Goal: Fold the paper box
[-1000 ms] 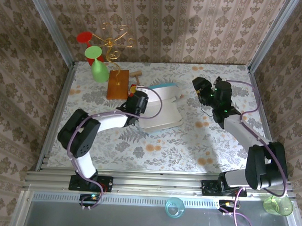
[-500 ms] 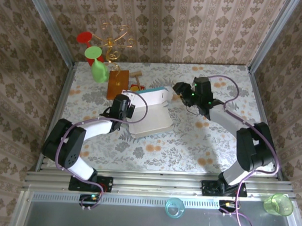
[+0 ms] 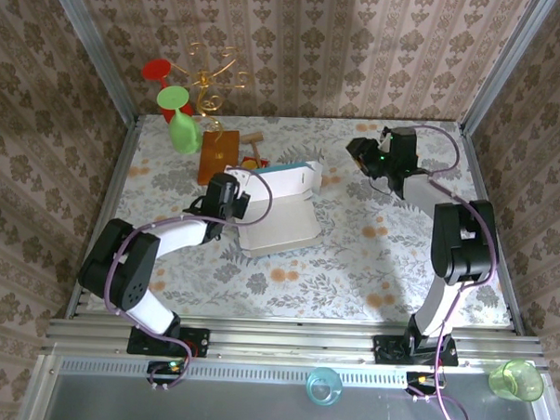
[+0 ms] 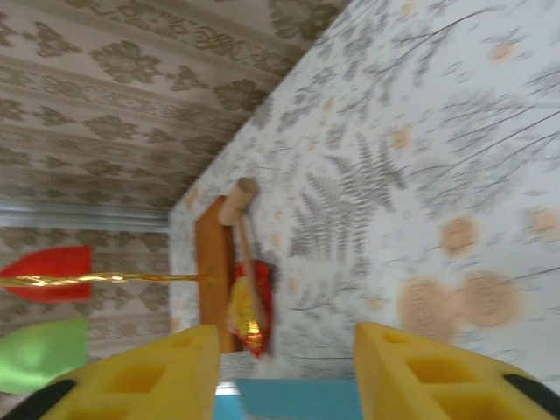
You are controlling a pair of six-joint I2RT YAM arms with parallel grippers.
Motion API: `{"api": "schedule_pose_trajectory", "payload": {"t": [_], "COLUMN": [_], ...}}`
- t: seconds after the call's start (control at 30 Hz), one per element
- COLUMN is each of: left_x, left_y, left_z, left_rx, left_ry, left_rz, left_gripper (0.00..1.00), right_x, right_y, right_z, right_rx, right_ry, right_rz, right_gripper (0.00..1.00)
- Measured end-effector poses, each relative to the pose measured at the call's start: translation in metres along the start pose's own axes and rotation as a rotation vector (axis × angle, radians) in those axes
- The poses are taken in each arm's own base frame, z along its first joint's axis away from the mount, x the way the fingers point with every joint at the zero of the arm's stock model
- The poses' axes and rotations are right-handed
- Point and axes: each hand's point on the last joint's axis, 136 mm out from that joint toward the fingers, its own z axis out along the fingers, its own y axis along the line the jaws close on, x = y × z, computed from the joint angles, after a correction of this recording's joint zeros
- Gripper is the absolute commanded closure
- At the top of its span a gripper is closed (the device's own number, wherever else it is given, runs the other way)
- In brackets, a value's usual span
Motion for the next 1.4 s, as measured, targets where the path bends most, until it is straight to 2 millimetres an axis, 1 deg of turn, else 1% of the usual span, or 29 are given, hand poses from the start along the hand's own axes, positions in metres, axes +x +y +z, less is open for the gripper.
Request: {"api": "schedule_pose_trajectory", "payload": {"t": [0.07, 0.1, 0.17, 0.33, 0.43, 0.53, 0.73, 0.9, 0.97, 1.23, 1.4], "left_x": [0.000, 0.000, 0.001, -0.002, -0.003, -0.003, -0.002, -0.001, -0.001, -0.001, -0.001], "left_y": [-0.001, -0.002, -0.006, -0.013, -0.014, -0.014, -0.014, -0.013, -0.013, -0.016, -0.016], "left_z": [0.000, 0.000, 0.001, 0.005, 0.010, 0.013, 0.016, 0.017, 0.017, 0.017, 0.017], "left_rx": [0.020, 0.031, 0.056, 0.093, 0.096, 0.096, 0.093, 0.080, 0.076, 0.062, 0.060], "left_ry": [0.001, 0.004, 0.008, 0.017, 0.020, 0.027, 0.033, 0.038, 0.039, 0.038, 0.038], "left_rz": [-0.004, -0.006, -0.005, -0.005, -0.005, -0.004, -0.022, -0.042, -0.048, -0.058, -0.059], "left_gripper": [1.00, 1.00, 1.00, 1.00, 1.00, 1.00, 1.00, 1.00, 1.00, 1.00, 1.00], "right_x": [-0.001, 0.001, 0.012, 0.047, 0.061, 0.072, 0.086, 0.107, 0.113, 0.134, 0.144], "right_y": [-0.011, -0.015, -0.020, -0.036, -0.041, -0.041, -0.032, -0.037, -0.036, -0.016, -0.011], "right_z": [0.002, 0.006, 0.014, 0.036, 0.049, 0.054, 0.053, 0.040, 0.036, 0.035, 0.037], "right_rx": [0.027, 0.036, 0.043, 0.065, 0.066, 0.054, 0.013, 0.021, 0.022, -0.007, -0.008], "right_ry": [0.031, 0.052, 0.097, 0.213, 0.270, 0.315, 0.367, 0.400, 0.407, 0.434, 0.449], "right_rz": [0.000, 0.001, 0.007, 0.043, 0.065, 0.078, 0.094, 0.126, 0.136, 0.106, 0.096], "right_gripper": [0.64, 0.65, 0.66, 0.67, 0.68, 0.71, 0.76, 0.79, 0.79, 0.80, 0.80]}}
